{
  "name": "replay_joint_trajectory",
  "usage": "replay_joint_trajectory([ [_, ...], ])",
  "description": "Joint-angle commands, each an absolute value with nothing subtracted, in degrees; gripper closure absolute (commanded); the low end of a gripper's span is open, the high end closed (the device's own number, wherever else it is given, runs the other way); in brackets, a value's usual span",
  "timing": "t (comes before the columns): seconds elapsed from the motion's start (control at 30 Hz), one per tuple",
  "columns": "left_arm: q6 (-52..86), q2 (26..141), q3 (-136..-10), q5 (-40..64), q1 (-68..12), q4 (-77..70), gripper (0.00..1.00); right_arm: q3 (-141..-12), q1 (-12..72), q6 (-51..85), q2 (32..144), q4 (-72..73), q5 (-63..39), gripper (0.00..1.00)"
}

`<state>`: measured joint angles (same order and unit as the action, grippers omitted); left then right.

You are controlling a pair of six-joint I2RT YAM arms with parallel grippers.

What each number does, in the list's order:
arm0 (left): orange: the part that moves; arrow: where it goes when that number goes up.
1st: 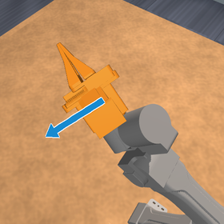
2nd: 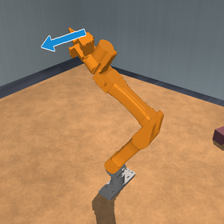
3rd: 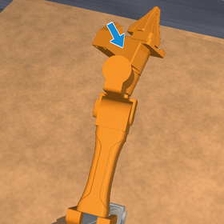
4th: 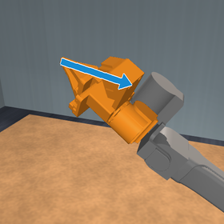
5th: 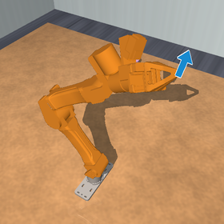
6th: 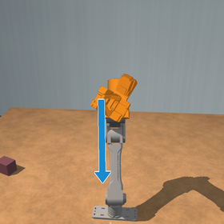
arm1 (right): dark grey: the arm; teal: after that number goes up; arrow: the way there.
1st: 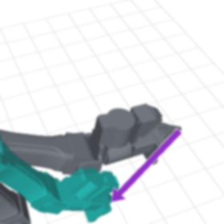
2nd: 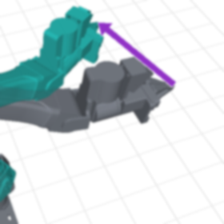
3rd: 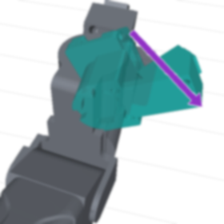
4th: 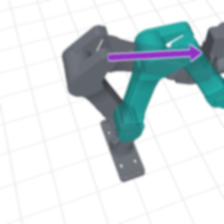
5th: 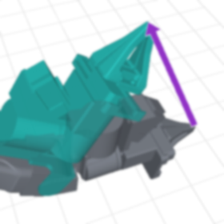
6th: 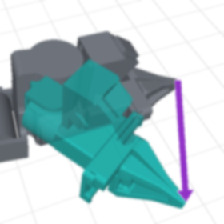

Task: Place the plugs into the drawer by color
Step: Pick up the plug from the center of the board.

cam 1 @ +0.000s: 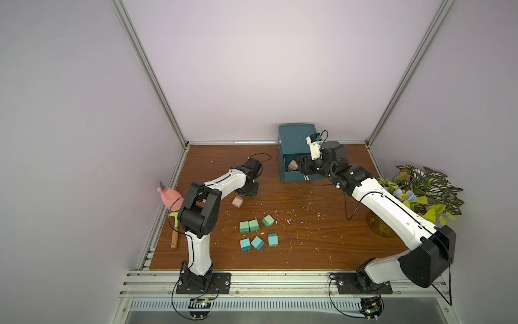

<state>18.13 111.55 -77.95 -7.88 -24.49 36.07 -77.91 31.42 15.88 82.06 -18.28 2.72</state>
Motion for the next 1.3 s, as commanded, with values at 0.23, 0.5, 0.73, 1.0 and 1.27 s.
replay_joint_trajectory([
  [0.23,18.18,110.11,-80.82,-7.91,-24.95,38.50,0.99,-77.85,31.25,15.22,79.54,-16.09,4.89,0.40],
  [0.5,19.45,103.23,-96.06,-5.64,-30.79,44.87,1.00,-78.42,28.47,15.32,77.86,-13.74,7.60,0.41],
  [0.73,17.70,102.22,-110.45,-3.95,-38.48,44.84,1.00,-74.72,23.38,17.58,73.16,-8.41,6.99,0.41],
  [1.0,14.70,112.14,-125.56,-2.37,-44.32,44.79,1.00,-68.77,20.52,18.75,67.72,-4.36,5.56,0.42],
  [1.27,13.98,120.75,-133.17,-0.44,-45.75,44.74,0.99,-64.86,19.03,19.13,64.31,-2.86,5.10,0.42],
])
